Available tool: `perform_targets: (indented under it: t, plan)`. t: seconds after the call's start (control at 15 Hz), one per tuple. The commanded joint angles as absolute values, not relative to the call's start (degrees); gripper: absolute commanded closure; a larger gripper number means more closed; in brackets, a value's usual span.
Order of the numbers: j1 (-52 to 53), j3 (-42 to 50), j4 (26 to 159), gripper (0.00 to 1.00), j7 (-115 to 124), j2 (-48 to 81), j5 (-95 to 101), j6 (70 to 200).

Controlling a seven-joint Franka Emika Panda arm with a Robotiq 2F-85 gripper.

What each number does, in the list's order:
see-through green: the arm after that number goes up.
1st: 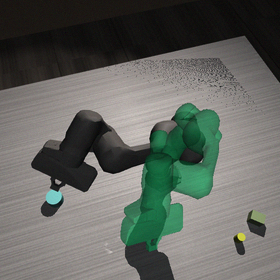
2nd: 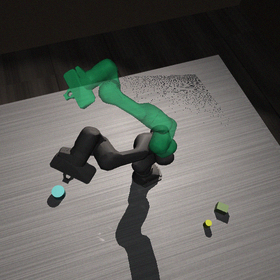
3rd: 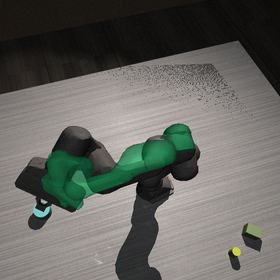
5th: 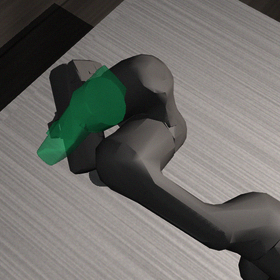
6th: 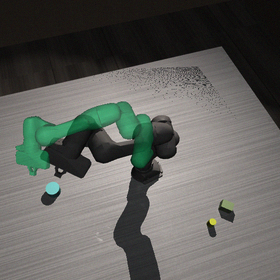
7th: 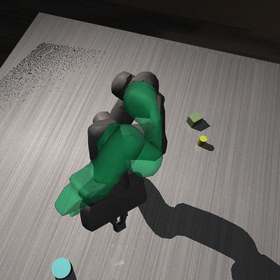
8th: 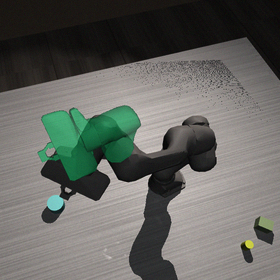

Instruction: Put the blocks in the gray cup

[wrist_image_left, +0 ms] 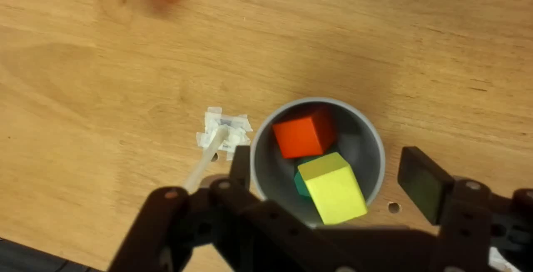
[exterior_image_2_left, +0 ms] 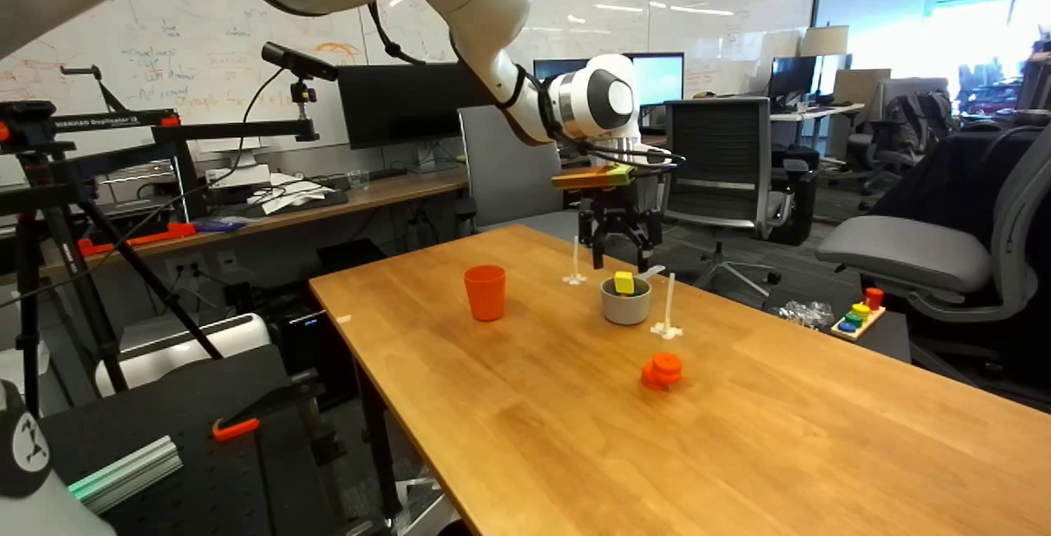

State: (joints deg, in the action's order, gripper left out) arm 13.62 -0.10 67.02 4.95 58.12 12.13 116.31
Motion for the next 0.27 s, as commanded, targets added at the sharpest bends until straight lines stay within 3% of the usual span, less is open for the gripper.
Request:
perform_targets:
  t: [0.0, 0.2]
  plan:
    - [15.37, 0.0, 66.25, 0.0, 5.35, 57.21, 12.56, 113.76]
    - [15.0, -0.13, 66.49, 0.0, 5.15, 58.15, 12.12, 115.49]
